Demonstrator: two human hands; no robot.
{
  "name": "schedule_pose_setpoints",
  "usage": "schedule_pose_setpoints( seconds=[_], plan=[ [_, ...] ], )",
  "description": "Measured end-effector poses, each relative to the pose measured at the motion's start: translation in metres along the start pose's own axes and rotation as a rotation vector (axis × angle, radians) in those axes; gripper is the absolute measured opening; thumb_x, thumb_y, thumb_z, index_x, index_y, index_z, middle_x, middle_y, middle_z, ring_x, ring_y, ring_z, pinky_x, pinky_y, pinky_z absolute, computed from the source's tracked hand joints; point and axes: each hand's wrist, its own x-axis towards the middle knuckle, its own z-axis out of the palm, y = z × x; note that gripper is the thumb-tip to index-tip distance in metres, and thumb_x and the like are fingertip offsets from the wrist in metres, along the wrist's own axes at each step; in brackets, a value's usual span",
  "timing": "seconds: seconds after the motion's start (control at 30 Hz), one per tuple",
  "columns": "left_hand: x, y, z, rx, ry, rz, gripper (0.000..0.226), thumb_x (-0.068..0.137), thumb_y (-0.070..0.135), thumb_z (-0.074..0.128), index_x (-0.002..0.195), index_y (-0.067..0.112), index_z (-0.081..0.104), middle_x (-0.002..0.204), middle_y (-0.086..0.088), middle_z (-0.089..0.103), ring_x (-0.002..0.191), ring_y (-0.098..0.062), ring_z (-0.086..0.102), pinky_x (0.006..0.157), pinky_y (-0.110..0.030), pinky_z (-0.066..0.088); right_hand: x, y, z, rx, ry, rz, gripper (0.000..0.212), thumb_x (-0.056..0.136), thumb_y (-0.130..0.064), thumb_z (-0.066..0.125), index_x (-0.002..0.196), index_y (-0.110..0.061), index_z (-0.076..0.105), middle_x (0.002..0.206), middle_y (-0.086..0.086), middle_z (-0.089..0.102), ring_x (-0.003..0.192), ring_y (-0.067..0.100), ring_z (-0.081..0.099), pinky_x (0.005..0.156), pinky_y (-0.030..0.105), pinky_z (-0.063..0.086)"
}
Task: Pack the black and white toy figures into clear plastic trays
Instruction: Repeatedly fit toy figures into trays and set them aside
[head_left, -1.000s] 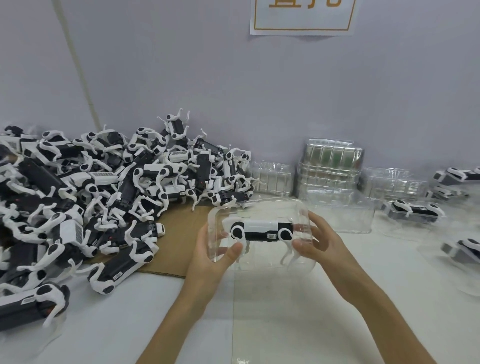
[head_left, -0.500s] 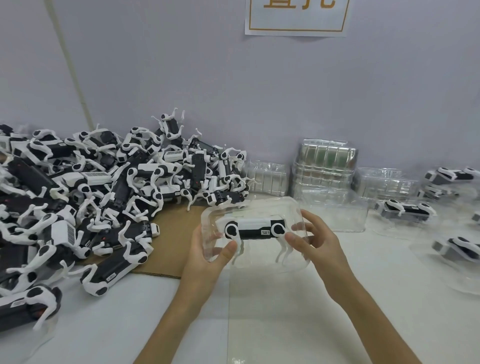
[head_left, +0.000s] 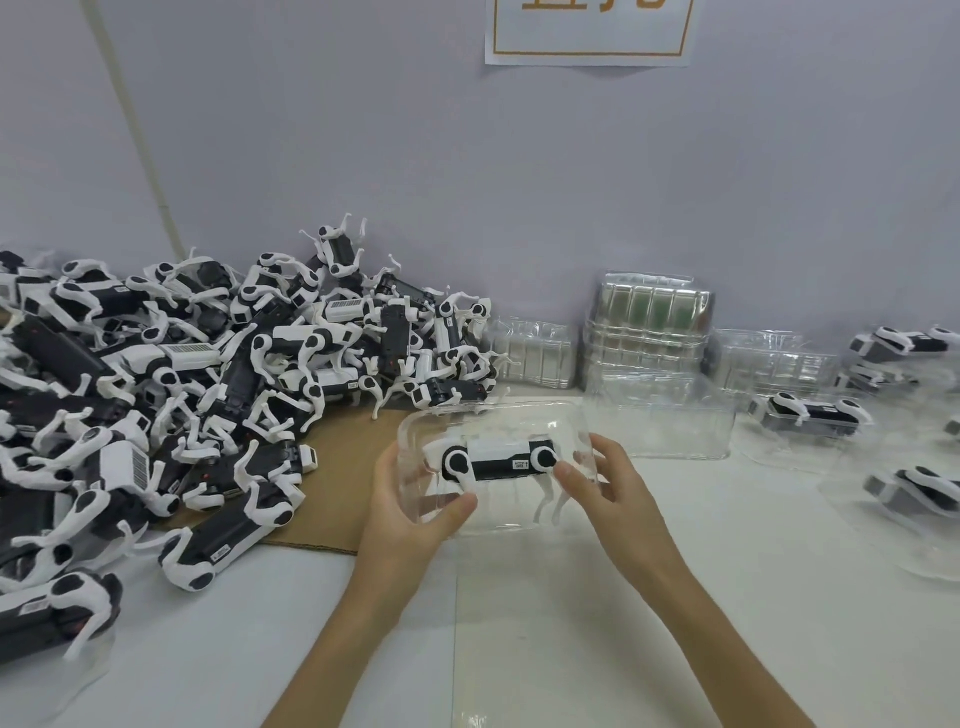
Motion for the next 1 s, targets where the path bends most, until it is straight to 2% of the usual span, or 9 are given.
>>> schedule_pose_setpoints(
  seconds=[0.1,0.2,0.3,0.43,0.53,0.67,0.77,0.87,1.0],
  plan=[
    [0.0,-0.004,0.001,0.118,0.01,0.074,0.094,0.071,0.025,0.087,0.146,0.036,0.031,0.13,0.003,0.057,0.106,-0.012,0.066,0.088,-0.034,0.056,-0.006,0.002,0.006,-0.24,0.136,-0.158,0.057,0.089,-0.025,0.072,0.139,-0.029,0.045,0.134,-0.017,0.049,0.12,0.003,0.049,0.098,0.022,0.039],
    [-0.001,-0.007,0.001,0.165,0.023,0.094,0.097,0.072,0.025,0.087,0.147,0.04,0.028,0.131,0.006,0.057,0.11,-0.011,0.064,0.089,-0.031,0.054,-0.015,-0.005,0.011,-0.279,0.14,-0.452,0.051,0.083,0.0,0.06,0.118,-0.037,0.06,0.112,-0.018,0.061,0.094,0.005,0.059,0.082,0.012,0.042],
    [-0.002,-0.009,0.001,0.175,0.074,0.105,0.096,0.074,0.024,0.087,0.147,0.041,0.027,0.129,0.008,0.058,0.111,-0.008,0.063,0.081,-0.017,0.053,-0.022,-0.008,0.02,-0.454,-0.158,-0.436,0.056,0.08,-0.007,0.05,0.121,-0.043,0.062,0.122,-0.023,0.058,0.083,0.0,0.059,0.078,0.016,0.044],
    [-0.006,-0.009,0.004,0.197,0.093,0.134,0.096,0.073,0.025,0.086,0.147,0.038,0.027,0.13,0.007,0.057,0.113,-0.009,0.062,0.088,-0.022,0.052,-0.028,-0.002,0.032,-0.851,-0.395,-0.261,0.075,0.087,-0.015,0.047,0.145,-0.058,0.025,0.159,-0.014,0.026,0.106,0.015,0.06,0.09,0.031,0.042],
    [-0.009,-0.007,0.009,0.191,0.031,0.164,0.093,0.075,0.02,0.085,0.146,0.04,0.029,0.135,0.008,0.055,0.114,-0.005,0.061,0.086,-0.023,0.056,-0.031,-0.002,0.034,-0.877,-0.417,-0.258,0.074,0.088,-0.016,0.045,0.145,-0.056,0.021,0.163,-0.006,0.018,0.104,0.028,0.062,0.086,0.033,0.045],
    [-0.014,-0.004,0.013,0.198,0.0,0.205,0.091,0.073,0.032,0.082,0.145,0.046,0.028,0.148,0.01,0.047,0.134,-0.008,0.048,0.101,-0.028,0.049,-0.033,0.0,0.041,-0.92,-0.363,-0.289,0.063,0.089,-0.02,0.044,0.144,-0.042,0.024,0.153,-0.001,0.026,0.082,0.031,0.057,0.066,0.032,0.039],
    [-0.013,-0.005,0.013,0.248,0.072,0.226,0.091,0.074,0.026,0.085,0.143,0.045,0.03,0.143,0.01,0.05,0.129,-0.008,0.051,0.092,-0.015,0.049,-0.032,0.002,0.043,-0.943,-0.328,-0.332,0.059,0.09,-0.02,0.043,0.143,-0.038,0.027,0.148,0.0,0.027,0.073,0.028,0.052,0.062,0.033,0.037],
    [-0.012,-0.007,0.011,0.319,0.152,0.227,0.087,0.073,0.028,0.086,0.142,0.038,0.034,0.123,0.014,0.059,0.108,-0.005,0.063,0.084,-0.019,0.054,-0.034,0.004,0.046,-0.822,-0.259,-0.346,0.052,0.093,-0.024,0.048,0.141,-0.04,0.035,0.146,-0.009,0.036,0.079,0.022,0.062,0.068,0.033,0.045],
    [-0.013,-0.01,0.012,0.252,0.257,0.198,0.082,0.075,0.022,0.085,0.14,0.035,0.036,0.121,0.006,0.062,0.097,-0.006,0.067,0.079,-0.016,0.053,-0.033,0.002,0.049,-0.168,0.026,-0.132,0.02,0.092,-0.024,0.065,0.107,-0.037,0.061,0.112,-0.021,0.067,0.056,0.009,0.067,0.067,0.02,0.05]
  ],
)
